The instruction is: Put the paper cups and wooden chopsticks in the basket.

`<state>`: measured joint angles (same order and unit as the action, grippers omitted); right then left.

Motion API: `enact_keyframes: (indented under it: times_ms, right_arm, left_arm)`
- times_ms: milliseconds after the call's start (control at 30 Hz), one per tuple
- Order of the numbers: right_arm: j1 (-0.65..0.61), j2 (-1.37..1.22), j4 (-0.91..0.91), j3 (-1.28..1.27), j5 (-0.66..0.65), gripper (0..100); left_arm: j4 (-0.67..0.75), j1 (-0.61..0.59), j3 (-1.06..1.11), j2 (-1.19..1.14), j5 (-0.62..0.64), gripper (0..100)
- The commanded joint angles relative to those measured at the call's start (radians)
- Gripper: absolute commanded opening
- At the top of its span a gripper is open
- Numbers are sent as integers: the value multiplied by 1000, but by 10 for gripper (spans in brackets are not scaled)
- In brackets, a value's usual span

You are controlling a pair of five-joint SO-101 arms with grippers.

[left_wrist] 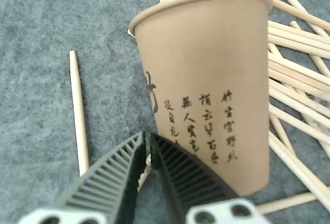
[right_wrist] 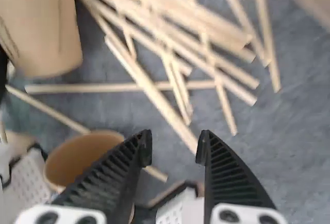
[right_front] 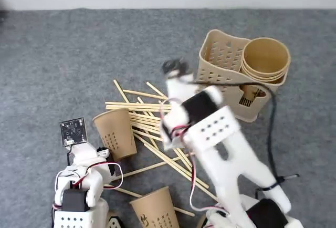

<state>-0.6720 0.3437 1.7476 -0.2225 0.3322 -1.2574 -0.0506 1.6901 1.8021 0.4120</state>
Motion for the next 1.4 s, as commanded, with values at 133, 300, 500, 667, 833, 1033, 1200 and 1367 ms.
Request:
enact_keyframes:
  times_ms: [133, 300, 500, 667, 833, 1033, 1200, 1367]
  right_arm:
    - [-127, 30, 5, -29, 186, 162]
    - [-202, 30, 5, -80, 244, 162]
    - [-254, 30, -61, -181, 270, 162]
    - [-265, 30, -142, -229, 270, 160]
    - [-384, 30, -137, -252, 282, 161]
    - [-499, 30, -147, -304, 347, 158]
    - [-553, 30, -143, -336, 347, 157]
    - [-556, 30, -147, -362, 342, 70]
  left_arm:
    - [-3, 5, -8, 12, -5, 14]
    - [-3, 5, -8, 12, -5, 14]
    - [-3, 5, -8, 12, -5, 14]
    - [-3, 5, -8, 12, -5, 14]
    - [-3, 5, -8, 12, -5, 14]
    - [-3, 5, -8, 12, -5, 14]
    - [-3, 5, -8, 12, -5, 14]
    - [-3, 5, -8, 12, -5, 14]
